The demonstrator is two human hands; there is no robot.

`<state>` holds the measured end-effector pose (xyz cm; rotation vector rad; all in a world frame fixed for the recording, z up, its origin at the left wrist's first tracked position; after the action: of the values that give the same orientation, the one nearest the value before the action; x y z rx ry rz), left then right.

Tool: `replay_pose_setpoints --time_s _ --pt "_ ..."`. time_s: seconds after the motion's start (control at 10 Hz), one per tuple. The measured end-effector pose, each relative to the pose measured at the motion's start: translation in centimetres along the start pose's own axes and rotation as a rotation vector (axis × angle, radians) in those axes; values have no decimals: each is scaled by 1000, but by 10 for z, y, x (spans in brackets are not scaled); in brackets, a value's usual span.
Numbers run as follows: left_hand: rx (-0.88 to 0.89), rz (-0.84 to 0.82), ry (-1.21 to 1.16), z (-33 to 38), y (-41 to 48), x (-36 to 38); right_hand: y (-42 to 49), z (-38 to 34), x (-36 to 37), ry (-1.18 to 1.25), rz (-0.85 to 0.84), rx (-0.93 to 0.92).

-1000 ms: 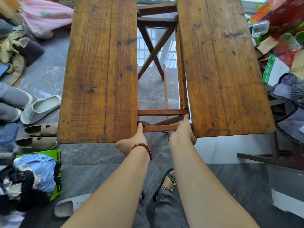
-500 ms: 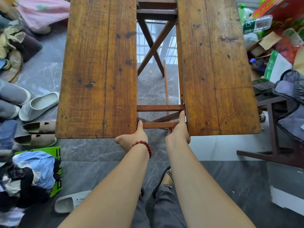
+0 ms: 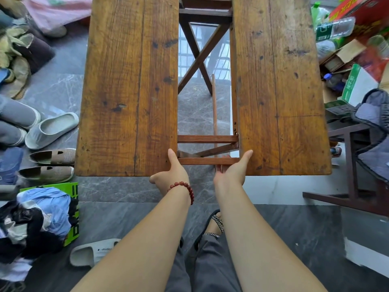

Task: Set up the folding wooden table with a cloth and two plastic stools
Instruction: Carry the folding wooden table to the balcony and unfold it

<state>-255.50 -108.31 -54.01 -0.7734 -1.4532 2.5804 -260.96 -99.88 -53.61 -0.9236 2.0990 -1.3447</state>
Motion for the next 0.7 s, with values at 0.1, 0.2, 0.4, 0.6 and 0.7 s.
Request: replay_pose_setpoints --time_s 0.1,0.2,0.4,0.6,0.7 --pt "-19 17 -48 -3 6 0 3 -4 -2 -10 13 9" --pt "-34 22 -38 -2 1 -4 2 -11 -9 -146 115 -34" --pt "-79 -16 -168 -1 7 -7 13 -16 -21 -425 231 -117" --pt "-45 -34 -130 -5 13 -16 18 -8 -30 -491 210 -186" --pt "-1 -57 -101 -2 10 -14 17 -6 -26 -527 182 -213"
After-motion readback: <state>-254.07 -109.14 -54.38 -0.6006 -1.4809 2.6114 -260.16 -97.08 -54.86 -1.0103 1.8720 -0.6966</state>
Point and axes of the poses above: each hand's wrist, its own y-axis towards the middle knuckle, its own x-axis out of the palm, z = x × y, the point moved 1 cm from there along y, towards the middle knuckle, and after that the axes turned 8 degrees about -y, right-handed, at the moved point
